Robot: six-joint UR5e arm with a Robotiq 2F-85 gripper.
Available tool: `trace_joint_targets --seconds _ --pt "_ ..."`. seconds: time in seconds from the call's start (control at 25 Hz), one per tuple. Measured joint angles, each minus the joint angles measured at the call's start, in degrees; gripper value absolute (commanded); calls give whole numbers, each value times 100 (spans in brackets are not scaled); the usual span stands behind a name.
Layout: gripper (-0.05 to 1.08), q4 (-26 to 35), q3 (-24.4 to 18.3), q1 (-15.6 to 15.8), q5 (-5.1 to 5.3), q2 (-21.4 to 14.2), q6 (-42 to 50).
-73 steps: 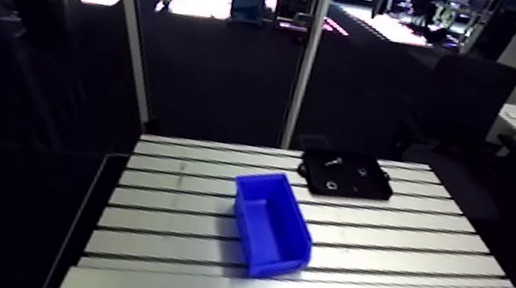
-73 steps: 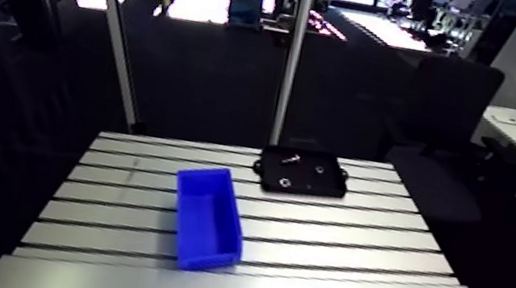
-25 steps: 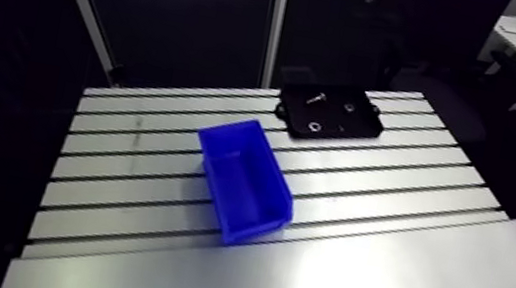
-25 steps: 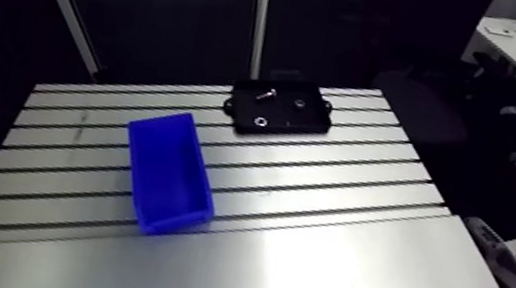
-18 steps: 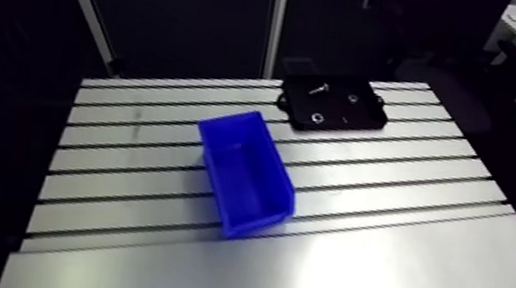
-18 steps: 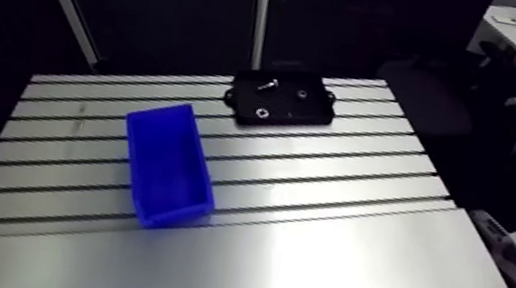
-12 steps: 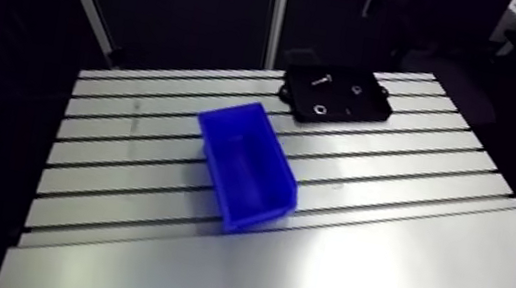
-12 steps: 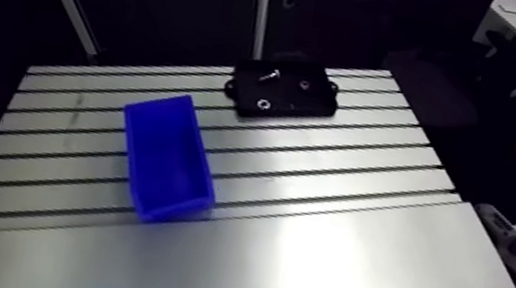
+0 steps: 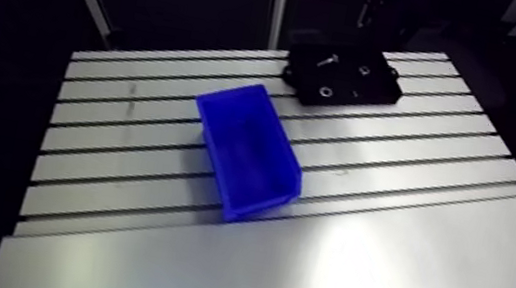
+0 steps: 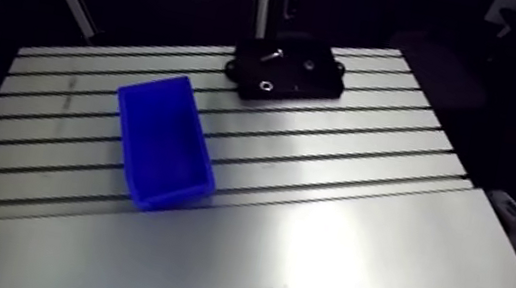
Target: Pick up the M10 bolt from the tray and put it into the blue bin.
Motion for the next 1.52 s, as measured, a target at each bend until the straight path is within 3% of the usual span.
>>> trace_joint_targets --seconds 0.4,1.52 --pt "31 -374 153 -90 -6 164 40" --pt "38 -772 367 -143 -6 554 297"
